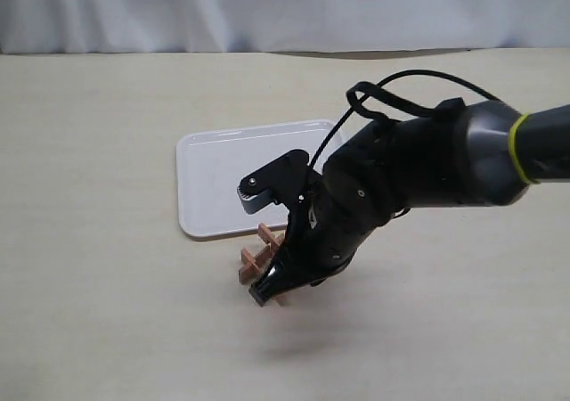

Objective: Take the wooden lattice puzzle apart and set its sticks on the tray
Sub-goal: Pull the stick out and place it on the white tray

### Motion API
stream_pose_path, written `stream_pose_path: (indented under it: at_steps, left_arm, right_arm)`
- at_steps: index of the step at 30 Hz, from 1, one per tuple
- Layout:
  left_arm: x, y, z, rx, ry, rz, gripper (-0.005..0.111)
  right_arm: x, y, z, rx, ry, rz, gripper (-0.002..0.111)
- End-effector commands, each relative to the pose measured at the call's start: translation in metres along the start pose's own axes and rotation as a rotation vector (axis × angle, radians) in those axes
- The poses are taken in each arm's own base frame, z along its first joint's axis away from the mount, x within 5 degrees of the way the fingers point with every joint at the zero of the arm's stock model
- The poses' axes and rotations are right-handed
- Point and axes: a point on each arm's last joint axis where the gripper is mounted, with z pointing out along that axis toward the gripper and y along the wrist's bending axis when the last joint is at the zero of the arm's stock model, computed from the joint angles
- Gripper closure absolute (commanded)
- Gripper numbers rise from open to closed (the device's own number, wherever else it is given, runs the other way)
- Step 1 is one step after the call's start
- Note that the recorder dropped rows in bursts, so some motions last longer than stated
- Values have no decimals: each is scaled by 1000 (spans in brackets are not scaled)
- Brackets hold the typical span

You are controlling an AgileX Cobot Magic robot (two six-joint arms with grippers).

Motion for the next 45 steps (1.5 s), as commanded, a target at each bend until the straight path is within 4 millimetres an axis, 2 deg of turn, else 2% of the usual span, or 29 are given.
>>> stream_pose_path:
  at_steps: [1, 4, 6, 9, 11, 15, 16, 18, 21, 23, 25, 27, 29, 31, 32, 33, 35, 40, 45]
  left_arm:
    - [0, 0, 0, 7, -5, 5, 107]
    - [0, 0, 0, 7, -5, 5, 107]
    - [0, 0, 0, 7, -5, 5, 107]
    - [0, 0, 0, 7, -5, 5, 107]
    - [0, 0, 0, 7, -5, 5, 107]
    - [0, 0, 0, 7, -5, 5, 107]
    - [0, 0, 0, 7, -5, 5, 107]
    - [0, 0, 0, 7, -5, 5, 107]
    - [0, 0, 0, 7, -5, 5, 107]
    - [0, 0, 0, 7, -5, 5, 107]
    - [0, 0, 0, 7, -5, 5, 107]
    - [0, 0, 0, 7, -5, 5, 107]
    - [0, 0, 0, 7, -5, 5, 107]
    - [0, 0, 0, 7, -5, 5, 107]
    - [0, 0, 0, 7, -5, 5, 107]
    - [0, 0, 0, 7, -5, 5, 107]
    - [0, 0, 0, 7, -5, 5, 107]
    - [0, 0, 0, 7, -5, 5, 107]
    - [0, 0, 0, 7, -5, 5, 107]
  right_arm:
    - [-5, -1, -26, 0, -80, -16, 104]
    - [-9, -3, -43, 21, -145, -55, 104]
    - [-13, -8, -55, 89, -213, -140, 104]
    - [-19, -23, -56, 187, -262, -133, 104]
    - [-27, -41, -54, 261, -282, -83, 104]
    - [-43, -78, -44, 333, -251, 28, 104]
    - [-46, -86, -34, 350, -215, 49, 104]
    - [-56, -91, -12, 366, -156, 55, 104]
    - [-64, -94, 12, 373, -103, 52, 104]
    - [-73, -96, 20, 352, -106, 92, 104]
    - [-77, -96, 20, 351, -113, 96, 104]
    - [-78, -96, 19, 348, -122, 95, 103]
    - [-78, -96, 19, 349, -120, 98, 96]
    - [-77, -96, 19, 349, -119, 101, 84]
    - [-78, -94, 19, 348, -122, 97, 74]
    - [-80, -88, 15, 343, -135, 84, 66]
    - [-83, -76, 5, 337, -158, 58, 57]
    - [-85, -38, -30, 309, -180, -126, 55]
    - [-72, -1, -54, 91, -96, -238, 55]
